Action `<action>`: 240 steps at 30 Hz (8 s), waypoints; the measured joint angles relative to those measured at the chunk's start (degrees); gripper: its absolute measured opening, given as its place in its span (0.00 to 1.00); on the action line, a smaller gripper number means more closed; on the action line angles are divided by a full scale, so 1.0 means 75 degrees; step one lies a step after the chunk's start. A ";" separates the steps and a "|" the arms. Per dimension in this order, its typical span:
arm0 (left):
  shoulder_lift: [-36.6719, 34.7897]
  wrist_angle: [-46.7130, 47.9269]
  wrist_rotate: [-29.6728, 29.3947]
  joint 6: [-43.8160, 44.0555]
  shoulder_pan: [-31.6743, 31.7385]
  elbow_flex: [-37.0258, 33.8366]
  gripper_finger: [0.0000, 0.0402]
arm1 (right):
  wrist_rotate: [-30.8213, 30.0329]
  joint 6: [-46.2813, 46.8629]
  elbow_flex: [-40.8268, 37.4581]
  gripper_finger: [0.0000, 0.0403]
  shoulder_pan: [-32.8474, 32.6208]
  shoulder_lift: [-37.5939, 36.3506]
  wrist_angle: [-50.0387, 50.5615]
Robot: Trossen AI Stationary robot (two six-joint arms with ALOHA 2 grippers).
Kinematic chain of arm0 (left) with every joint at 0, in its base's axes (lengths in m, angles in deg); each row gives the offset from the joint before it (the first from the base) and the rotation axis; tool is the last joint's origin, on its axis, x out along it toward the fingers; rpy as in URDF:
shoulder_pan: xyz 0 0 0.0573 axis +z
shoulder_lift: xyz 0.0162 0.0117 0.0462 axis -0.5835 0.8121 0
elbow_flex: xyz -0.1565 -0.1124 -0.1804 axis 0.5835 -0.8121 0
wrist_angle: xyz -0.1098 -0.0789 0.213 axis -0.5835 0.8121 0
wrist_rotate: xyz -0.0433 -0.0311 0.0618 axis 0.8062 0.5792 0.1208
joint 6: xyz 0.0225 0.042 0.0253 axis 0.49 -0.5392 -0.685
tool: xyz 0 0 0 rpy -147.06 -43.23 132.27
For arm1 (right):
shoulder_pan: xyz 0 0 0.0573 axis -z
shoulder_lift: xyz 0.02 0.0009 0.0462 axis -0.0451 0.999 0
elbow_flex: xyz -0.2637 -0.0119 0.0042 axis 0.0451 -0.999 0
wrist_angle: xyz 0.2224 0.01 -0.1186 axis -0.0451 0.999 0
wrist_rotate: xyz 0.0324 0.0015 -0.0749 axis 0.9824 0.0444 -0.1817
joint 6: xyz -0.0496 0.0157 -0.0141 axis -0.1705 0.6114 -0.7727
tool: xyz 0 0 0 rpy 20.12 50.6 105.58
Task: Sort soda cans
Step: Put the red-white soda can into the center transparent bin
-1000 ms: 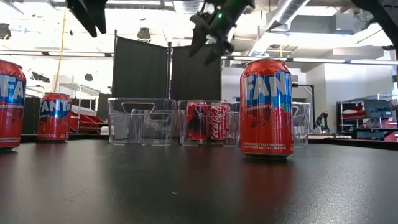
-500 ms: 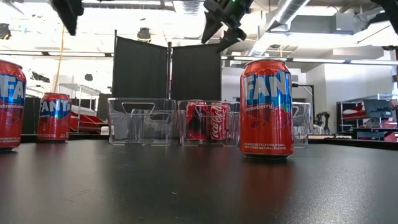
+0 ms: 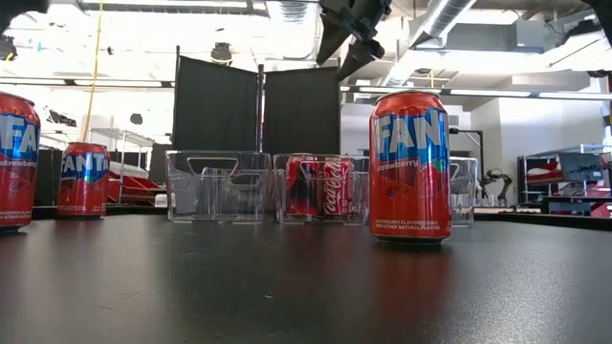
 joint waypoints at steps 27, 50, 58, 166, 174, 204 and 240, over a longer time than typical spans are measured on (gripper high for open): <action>0.0003 -0.2909 0.0405 0.3695 -0.3706 -0.2910 0.88 | 0.0006 0.0285 -0.0778 0.97 -0.0509 0.0006 -0.0140; 0.0041 -0.4944 0.0469 0.2837 -0.1528 -0.2500 0.73 | 0.0085 0.0869 -0.0766 0.92 -0.0903 -0.1149 0.1489; 0.0175 -0.4870 0.0336 0.0453 0.0633 -0.1705 0.73 | -0.0150 0.1489 -0.0766 0.92 -0.1457 -0.1994 0.2149; 0.1971 -0.1775 -0.2127 -0.4274 0.4371 0.2867 0.97 | 0.1696 -0.0606 -0.6192 0.98 -0.2637 -0.0050 -0.7934; 0.1623 -0.1855 -0.2046 -0.4097 0.4371 0.2872 0.97 | 0.1897 -0.1118 -0.6100 0.98 -0.2642 0.0448 -0.8157; 0.1492 -0.0724 -0.2704 -0.4479 0.4330 0.2899 0.97 | 0.0219 -0.1592 -0.4482 0.66 -0.1913 -0.1889 -0.5999; 0.0501 0.0000 -0.4395 -0.2481 0.4140 0.2890 0.97 | 0.0930 -0.1119 -0.5906 0.66 0.0943 -0.0388 -0.6929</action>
